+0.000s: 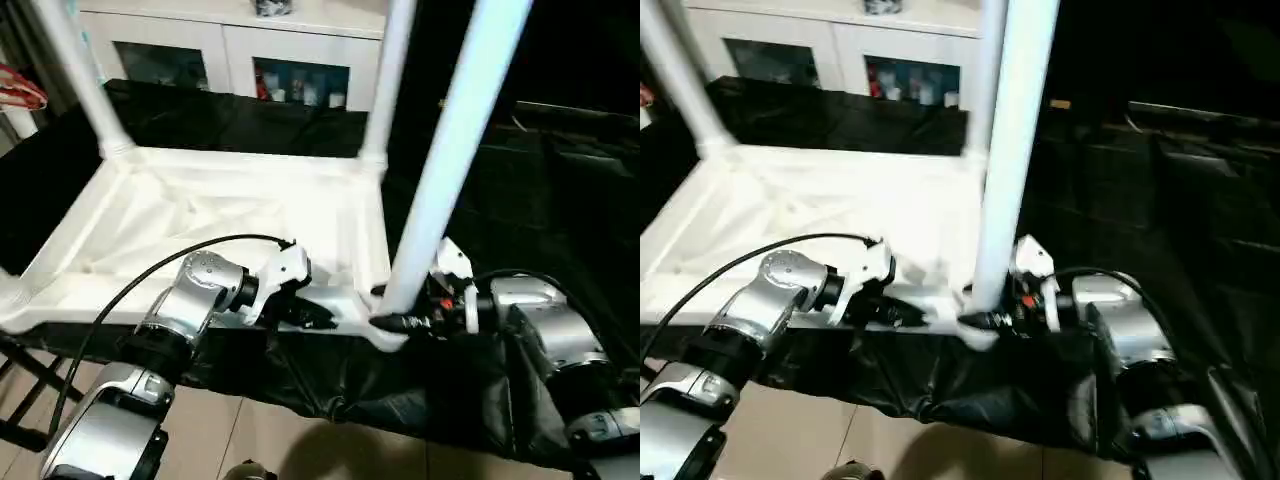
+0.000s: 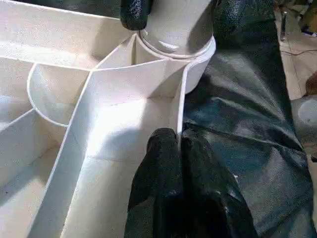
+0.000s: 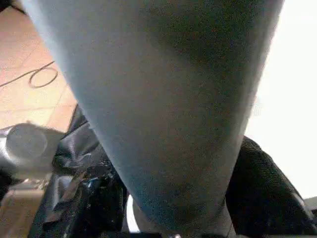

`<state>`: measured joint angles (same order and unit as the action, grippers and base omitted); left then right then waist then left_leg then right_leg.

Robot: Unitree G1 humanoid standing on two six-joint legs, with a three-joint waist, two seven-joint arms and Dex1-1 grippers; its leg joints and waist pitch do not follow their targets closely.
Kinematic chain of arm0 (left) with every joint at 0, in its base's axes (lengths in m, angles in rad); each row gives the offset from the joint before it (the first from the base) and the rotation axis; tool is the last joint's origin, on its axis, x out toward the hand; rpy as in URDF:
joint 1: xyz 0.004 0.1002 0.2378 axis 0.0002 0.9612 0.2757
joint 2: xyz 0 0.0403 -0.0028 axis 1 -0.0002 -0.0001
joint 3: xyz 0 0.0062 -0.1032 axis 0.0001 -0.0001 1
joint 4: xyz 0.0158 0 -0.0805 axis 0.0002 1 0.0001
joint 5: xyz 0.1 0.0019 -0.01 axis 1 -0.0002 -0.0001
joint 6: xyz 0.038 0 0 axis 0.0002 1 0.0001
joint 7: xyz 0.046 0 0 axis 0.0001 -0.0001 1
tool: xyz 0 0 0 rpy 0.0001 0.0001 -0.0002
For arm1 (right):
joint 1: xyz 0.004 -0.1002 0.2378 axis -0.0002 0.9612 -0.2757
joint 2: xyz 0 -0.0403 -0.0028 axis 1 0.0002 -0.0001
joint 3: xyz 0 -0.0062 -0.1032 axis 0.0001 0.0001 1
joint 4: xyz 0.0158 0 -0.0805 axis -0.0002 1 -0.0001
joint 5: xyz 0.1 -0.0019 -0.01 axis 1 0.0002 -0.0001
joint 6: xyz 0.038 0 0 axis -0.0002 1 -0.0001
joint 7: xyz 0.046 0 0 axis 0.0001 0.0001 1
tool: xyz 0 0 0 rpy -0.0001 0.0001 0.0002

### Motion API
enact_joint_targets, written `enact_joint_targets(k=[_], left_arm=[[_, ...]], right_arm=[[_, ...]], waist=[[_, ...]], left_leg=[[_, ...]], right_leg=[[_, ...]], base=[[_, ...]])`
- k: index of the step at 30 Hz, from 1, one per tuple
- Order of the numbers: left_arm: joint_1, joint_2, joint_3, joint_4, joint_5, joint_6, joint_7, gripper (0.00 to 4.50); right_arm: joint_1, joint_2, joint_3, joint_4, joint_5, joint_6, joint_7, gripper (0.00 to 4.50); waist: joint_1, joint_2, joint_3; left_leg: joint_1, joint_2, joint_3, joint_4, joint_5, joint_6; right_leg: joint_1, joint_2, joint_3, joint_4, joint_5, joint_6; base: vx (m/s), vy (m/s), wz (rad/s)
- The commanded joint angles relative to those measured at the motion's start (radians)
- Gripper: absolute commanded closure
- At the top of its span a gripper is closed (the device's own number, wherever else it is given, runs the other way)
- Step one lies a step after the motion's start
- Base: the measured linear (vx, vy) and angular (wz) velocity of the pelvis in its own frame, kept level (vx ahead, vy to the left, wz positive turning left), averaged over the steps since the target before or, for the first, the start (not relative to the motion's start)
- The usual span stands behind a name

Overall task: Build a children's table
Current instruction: Rotate leg to tighten

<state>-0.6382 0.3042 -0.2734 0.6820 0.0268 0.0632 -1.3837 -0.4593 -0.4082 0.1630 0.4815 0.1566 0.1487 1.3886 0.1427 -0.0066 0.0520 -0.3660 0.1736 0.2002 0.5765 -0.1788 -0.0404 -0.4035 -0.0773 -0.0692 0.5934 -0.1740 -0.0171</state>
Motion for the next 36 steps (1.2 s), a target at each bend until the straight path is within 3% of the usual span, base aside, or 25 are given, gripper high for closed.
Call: enact_joint_targets(k=[1,8,12,15,16,17,19,22,23,25,29,36], left_arm=[[-0.036,-0.007,0.061,-0.043,-0.054,0.000,0.061,4.50],[-0.043,-0.019,0.070,-0.028,-0.041,-0.006,0.113,4.50],[-0.065,-0.064,0.083,0.010,-0.023,-0.009,0.238,4.50],[-0.075,-0.097,0.091,0.020,-0.014,-0.002,0.307,4.50],[-0.077,-0.108,0.093,0.021,-0.014,-0.001,0.324,4.50],[-0.082,-0.136,0.098,0.024,-0.010,0.002,0.371,4.50],[-0.086,-0.150,0.101,0.029,-0.007,0.004,0.399,4.50],[-0.107,-0.192,0.113,0.053,0.005,0.009,0.495,4.50],[-0.107,-0.193,0.113,0.054,0.006,0.009,0.497,4.50],[-0.107,-0.193,0.113,0.054,0.006,0.009,0.497,4.50],[-0.107,-0.193,0.113,0.054,0.006,0.009,0.497,4.50],[-0.107,-0.193,0.113,0.054,0.006,0.009,0.497,4.50]], right_arm=[[0.058,0.022,0.134,-0.020,-0.009,0.041,0.114,2.26],[0.080,0.032,0.134,-0.057,0.002,0.066,0.096,2.41],[0.089,0.091,0.094,-0.029,0.003,0.044,-0.023,2.41],[0.081,0.140,0.058,0.014,-0.012,0.012,-0.138,2.44],[0.075,0.156,0.047,0.031,-0.018,0.015,-0.181,2.44],[0.060,0.197,0.020,0.073,-0.036,0.010,-0.290,2.46],[0.052,0.219,0.007,0.095,-0.045,0.005,-0.348,2.49],[0.015,0.292,-0.036,0.176,-0.065,0.026,-0.538,2.51],[0.014,0.294,-0.037,0.178,-0.065,0.027,-0.542,2.52],[0.014,0.294,-0.037,0.178,-0.065,0.027,-0.542,2.52],[0.014,0.294,-0.037,0.178,-0.065,0.027,-0.542,2.53],[0.014,0.294,-0.037,0.178,-0.065,0.027,-0.542,2.53]], waist=[[-0.003,-0.011,-0.060],[-0.001,-0.011,-0.061],[-0.003,-0.011,-0.059],[-0.013,-0.011,-0.054],[-0.013,-0.011,-0.054],[-0.018,-0.010,-0.050],[-0.031,-0.014,-0.048],[-0.046,-0.010,-0.047],[-0.052,-0.013,-0.047],[-0.053,-0.013,-0.050],[-0.055,-0.011,-0.050],[-0.056,-0.011,-0.048]], left_leg=[[0.016,0.072,-0.028,-0.066,-0.210,0.059],[0.014,0.070,-0.027,-0.063,-0.197,0.061],[0.015,0.069,-0.028,-0.065,-0.209,0.053],[0.020,0.067,-0.034,-0.071,-0.272,0.023],[0.020,0.067,-0.034,-0.071,-0.272,0.023],[0.026,0.066,-0.036,-0.073,-0.300,0.013],[0.026,0.062,-0.042,-0.075,-0.331,-0.001],[0.032,0.059,-0.042,-0.074,-0.346,0.000],[0.027,0.058,-0.045,-0.075,-0.347,-0.004],[0.025,0.059,-0.046,-0.076,-0.336,0.003],[0.025,0.063,-0.039,-0.076,-0.323,0.024],[0.027,0.062,-0.039,-0.076,-0.342,0.021]], right_leg=[[0.044,-0.088,0.051,-0.074,-0.297,-0.201],[0.045,-0.088,0.051,-0.072,-0.283,-0.202],[0.043,-0.088,0.051,-0.075,-0.301,-0.196],[0.040,-0.091,0.050,-0.088,-0.420,-0.170],[0.040,-0.091,0.050,-0.088,-0.420,-0.170],[0.035,-0.094,0.050,-0.097,-0.483,-0.153],[0.038,-0.096,0.046,-0.104,-0.557,-0.126],[0.028,-0.093,0.047,-0.111,-0.585,-0.115],[0.034,-0.094,0.043,-0.111,-0.598,-0.107],[0.037,-0.095,0.045,-0.111,-0.580,-0.103],[0.035,-0.090,0.051,-0.103,-0.480,-0.139],[0.034,-0.092,0.051,-0.107,-0.515,-0.137]], base=[[0.000,0.000,0.00],[0.000,0.000,0.00],[0.000,0.000,0.00],[0.000,0.000,0.00],[0.000,0.000,0.00],[0.000,0.000,0.00],[0.000,0.000,0.00],[0.000,0.000,0.00],[0.000,0.000,0.00],[0.000,0.000,0.00],[0.000,0.000,0.00],[0.000,0.000,0.00]])
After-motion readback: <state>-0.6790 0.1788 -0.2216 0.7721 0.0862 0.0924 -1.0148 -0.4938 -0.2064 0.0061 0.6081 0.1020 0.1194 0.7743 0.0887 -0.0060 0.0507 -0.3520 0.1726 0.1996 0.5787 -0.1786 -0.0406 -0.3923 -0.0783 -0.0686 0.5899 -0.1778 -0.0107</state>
